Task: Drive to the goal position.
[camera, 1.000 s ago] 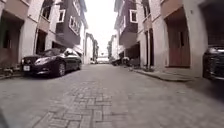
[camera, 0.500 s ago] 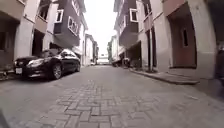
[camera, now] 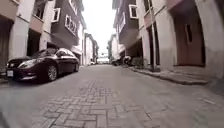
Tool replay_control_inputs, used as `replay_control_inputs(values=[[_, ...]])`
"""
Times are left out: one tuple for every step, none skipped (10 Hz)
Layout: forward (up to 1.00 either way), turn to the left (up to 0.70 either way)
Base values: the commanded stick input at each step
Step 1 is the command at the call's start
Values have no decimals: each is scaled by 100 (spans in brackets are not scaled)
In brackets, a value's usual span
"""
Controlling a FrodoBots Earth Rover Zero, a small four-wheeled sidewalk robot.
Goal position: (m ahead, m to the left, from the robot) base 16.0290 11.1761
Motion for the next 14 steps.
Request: replay_control_inputs(values=[[70,0],[70,0],[70,0],[70,0],[70,0],[70,0],[70,0],[70,0],[70,0],[70,0],[70,0],[70,0],[70,0],[70,0]])
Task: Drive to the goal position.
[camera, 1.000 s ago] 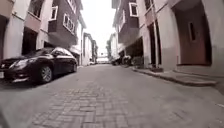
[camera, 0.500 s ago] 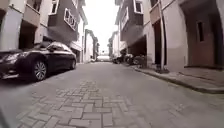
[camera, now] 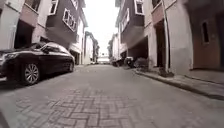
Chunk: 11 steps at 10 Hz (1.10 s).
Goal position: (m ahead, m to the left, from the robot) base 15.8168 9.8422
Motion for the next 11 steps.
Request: replay_control_inputs(values=[[70,0],[70,0],[70,0],[70,0],[70,0],[70,0],[70,0],[70,0],[70,0],[70,0],[70,0]])
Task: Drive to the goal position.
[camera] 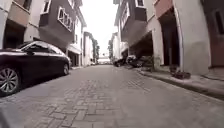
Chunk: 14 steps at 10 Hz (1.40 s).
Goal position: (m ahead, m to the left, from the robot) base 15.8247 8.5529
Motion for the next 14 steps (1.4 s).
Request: replay_control_inputs(values=[[70,0],[70,0],[70,0],[70,0],[70,0],[70,0],[70,0],[70,0],[70,0],[70,0],[70,0],[70,5],[70,13],[70,30]])
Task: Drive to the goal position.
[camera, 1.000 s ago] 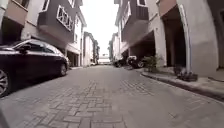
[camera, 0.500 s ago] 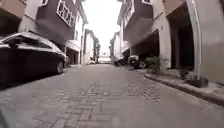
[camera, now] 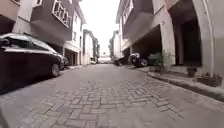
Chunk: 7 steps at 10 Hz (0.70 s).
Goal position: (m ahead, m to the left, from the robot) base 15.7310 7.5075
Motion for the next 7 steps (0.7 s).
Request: replay_control_inputs(values=[[70,22],[70,3],[70,0],[70,0],[70,0],[70,0],[70,0]])
